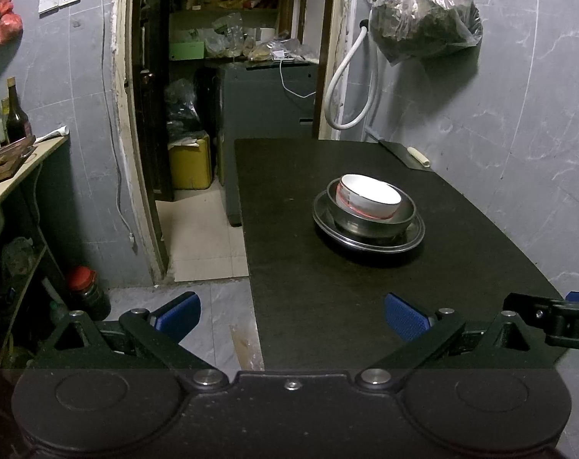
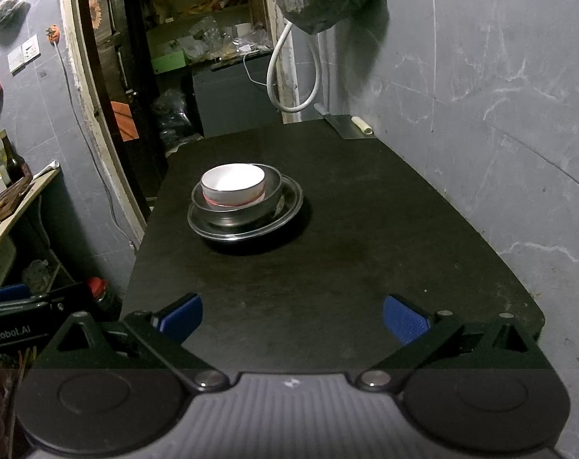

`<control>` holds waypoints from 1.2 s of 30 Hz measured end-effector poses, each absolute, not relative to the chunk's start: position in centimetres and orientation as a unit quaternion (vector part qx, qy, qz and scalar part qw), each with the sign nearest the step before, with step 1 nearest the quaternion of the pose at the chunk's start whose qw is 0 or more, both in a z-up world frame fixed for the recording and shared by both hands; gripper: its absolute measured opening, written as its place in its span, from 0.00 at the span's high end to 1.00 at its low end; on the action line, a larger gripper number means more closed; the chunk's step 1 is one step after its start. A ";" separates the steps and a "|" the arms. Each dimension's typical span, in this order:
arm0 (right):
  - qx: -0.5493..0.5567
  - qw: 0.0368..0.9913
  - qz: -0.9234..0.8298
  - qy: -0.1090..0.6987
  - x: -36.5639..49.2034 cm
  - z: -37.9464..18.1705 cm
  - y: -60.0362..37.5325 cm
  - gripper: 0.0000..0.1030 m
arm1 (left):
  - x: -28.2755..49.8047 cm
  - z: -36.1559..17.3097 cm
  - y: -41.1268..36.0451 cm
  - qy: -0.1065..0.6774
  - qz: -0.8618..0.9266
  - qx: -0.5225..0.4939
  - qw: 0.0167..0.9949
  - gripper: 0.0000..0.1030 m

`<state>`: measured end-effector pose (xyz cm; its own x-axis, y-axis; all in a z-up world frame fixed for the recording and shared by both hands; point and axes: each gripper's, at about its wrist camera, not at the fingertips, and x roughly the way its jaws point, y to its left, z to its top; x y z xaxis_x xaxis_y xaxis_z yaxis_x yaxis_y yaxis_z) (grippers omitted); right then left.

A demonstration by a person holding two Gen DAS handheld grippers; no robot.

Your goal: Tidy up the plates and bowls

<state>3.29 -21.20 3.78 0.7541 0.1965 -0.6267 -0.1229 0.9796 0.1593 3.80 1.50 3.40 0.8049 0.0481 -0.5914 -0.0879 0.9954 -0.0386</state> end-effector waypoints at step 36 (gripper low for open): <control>0.049 0.935 0.085 0.340 3.2 3.9 -20.4 0.00 | 3.9 3.5 1.7 0.309 0.036 -0.035 0.950 0.01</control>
